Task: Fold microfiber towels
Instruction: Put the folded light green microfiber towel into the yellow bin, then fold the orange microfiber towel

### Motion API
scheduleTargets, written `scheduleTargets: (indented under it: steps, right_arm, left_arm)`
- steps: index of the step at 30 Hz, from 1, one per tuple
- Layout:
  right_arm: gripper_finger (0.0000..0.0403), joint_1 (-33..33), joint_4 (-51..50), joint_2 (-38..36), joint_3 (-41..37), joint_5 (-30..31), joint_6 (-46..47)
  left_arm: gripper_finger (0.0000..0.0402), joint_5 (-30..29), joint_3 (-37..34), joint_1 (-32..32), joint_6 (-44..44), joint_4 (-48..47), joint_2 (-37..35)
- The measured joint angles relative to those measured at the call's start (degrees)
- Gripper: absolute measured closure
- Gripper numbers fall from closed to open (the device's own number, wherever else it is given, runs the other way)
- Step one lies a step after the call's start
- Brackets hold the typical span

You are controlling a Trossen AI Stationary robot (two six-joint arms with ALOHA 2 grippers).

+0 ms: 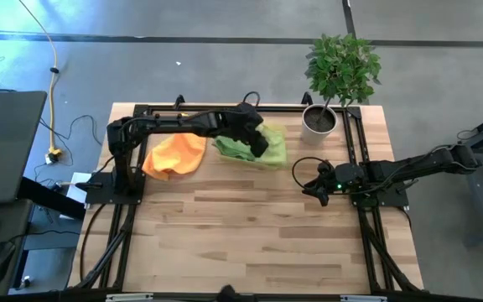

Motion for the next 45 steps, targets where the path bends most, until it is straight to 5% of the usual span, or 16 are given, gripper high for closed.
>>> scheduleTargets:
  steps: [11,25,39,45]
  right_arm:
    - [0.0236,0.0,0.0,0.0,0.0,0.0,0.0]
    - [0.0236,0.0,0.0,0.0,0.0,0.0,0.0]
    - [0.0236,0.0,0.0,0.0,0.0,0.0,0.0]
    - [0.0236,0.0,0.0,0.0,0.0,0.0,0.0]
  left_arm:
    - [0.039,-1.4,0.0,5.6,4.0,-13.8,-0.2]
    - [0.0379,-3.9,0.0,7.1,4.4,-20.1,-0.4]
    - [0.0229,-9.0,0.0,7.3,2.3,-21.9,-6.7]
    - [0.0214,-5.5,0.0,5.2,-1.1,-28.5,-10.0]
